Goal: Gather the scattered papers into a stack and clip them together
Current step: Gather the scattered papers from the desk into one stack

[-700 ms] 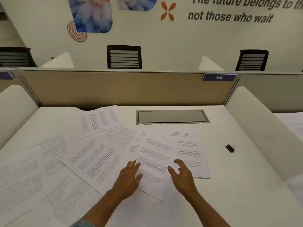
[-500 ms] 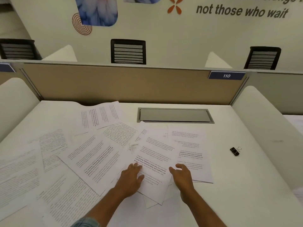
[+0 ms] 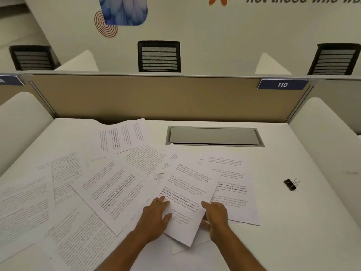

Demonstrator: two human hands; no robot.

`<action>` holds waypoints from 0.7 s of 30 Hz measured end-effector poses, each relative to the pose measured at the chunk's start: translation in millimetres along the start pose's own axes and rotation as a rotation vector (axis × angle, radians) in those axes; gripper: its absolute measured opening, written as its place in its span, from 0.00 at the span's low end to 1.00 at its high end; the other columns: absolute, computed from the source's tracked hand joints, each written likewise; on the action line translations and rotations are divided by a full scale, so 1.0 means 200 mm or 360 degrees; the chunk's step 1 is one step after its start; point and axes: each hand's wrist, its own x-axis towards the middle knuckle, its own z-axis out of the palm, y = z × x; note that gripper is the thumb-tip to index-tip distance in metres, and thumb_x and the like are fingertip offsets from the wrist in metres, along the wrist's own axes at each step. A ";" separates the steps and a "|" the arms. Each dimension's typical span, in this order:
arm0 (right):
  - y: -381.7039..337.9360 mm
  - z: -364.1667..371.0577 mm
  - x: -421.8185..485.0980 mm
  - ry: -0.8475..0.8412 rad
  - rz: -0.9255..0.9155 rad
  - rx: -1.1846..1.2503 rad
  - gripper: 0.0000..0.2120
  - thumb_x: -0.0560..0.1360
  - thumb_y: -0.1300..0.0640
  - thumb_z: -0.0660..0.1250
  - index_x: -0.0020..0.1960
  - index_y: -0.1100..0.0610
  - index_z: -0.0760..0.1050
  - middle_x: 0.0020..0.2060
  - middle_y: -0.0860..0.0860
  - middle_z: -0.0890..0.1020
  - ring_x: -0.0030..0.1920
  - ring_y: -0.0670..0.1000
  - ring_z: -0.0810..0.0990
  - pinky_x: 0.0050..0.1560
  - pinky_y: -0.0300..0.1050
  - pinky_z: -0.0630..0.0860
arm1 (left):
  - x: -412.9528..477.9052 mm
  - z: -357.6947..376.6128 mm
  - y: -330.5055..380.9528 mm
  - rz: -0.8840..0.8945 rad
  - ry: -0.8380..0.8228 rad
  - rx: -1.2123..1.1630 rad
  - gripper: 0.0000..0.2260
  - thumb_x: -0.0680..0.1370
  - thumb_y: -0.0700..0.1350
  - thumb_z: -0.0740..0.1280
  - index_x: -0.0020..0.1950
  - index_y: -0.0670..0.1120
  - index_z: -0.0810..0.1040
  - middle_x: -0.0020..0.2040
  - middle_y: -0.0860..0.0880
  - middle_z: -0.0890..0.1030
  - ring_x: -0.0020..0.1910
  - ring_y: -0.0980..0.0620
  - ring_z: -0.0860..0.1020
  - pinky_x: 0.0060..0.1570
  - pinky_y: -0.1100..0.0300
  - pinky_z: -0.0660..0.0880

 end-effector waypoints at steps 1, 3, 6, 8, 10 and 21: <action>0.00 0.00 -0.01 -0.0053 0.0010 -0.0029 0.12 0.78 0.63 0.70 0.60 0.62 0.76 0.51 0.59 0.86 0.49 0.60 0.86 0.44 0.52 0.85 | 0.00 0.00 0.00 0.0002 -0.0001 0.0000 0.25 0.84 0.56 0.57 0.81 0.52 0.60 0.83 0.51 0.55 0.83 0.51 0.52 0.79 0.52 0.50; 0.00 0.01 -0.03 -0.0169 -0.0003 -0.0116 0.11 0.78 0.65 0.68 0.61 0.60 0.77 0.53 0.58 0.86 0.53 0.60 0.85 0.51 0.57 0.84 | 0.00 0.00 0.00 0.0007 0.0003 0.0003 0.25 0.84 0.56 0.57 0.80 0.52 0.61 0.83 0.52 0.56 0.82 0.51 0.52 0.79 0.52 0.50; 0.01 0.04 -0.06 -0.0274 -0.0131 -0.0276 0.15 0.78 0.69 0.62 0.59 0.54 0.78 0.53 0.53 0.85 0.52 0.56 0.84 0.50 0.55 0.85 | 0.01 -0.02 0.01 0.0000 0.0018 -0.0083 0.24 0.84 0.54 0.57 0.80 0.51 0.63 0.83 0.52 0.58 0.82 0.52 0.55 0.79 0.53 0.50; 0.01 0.04 -0.08 -0.0293 -0.0203 -0.0295 0.17 0.79 0.70 0.60 0.60 0.53 0.78 0.50 0.49 0.85 0.50 0.52 0.84 0.42 0.46 0.83 | 0.00 -0.03 0.00 -0.0019 0.0091 -0.0224 0.23 0.84 0.54 0.59 0.79 0.51 0.64 0.81 0.51 0.62 0.81 0.51 0.59 0.79 0.53 0.54; -0.02 0.02 -0.09 -0.0301 -0.0239 -0.0267 0.16 0.80 0.69 0.61 0.59 0.52 0.78 0.49 0.47 0.84 0.49 0.50 0.84 0.40 0.41 0.81 | 0.00 -0.04 -0.02 -0.0057 0.0231 -0.0372 0.25 0.83 0.55 0.61 0.79 0.51 0.63 0.81 0.51 0.64 0.80 0.50 0.62 0.79 0.51 0.58; -0.16 -0.18 -0.08 -0.0572 -0.0275 -0.0485 0.13 0.82 0.64 0.62 0.57 0.51 0.81 0.48 0.47 0.89 0.46 0.50 0.89 0.38 0.41 0.83 | 0.01 -0.34 0.06 -0.0371 0.0226 -0.1512 0.15 0.79 0.43 0.71 0.65 0.53 0.78 0.57 0.50 0.87 0.47 0.55 0.87 0.40 0.64 0.80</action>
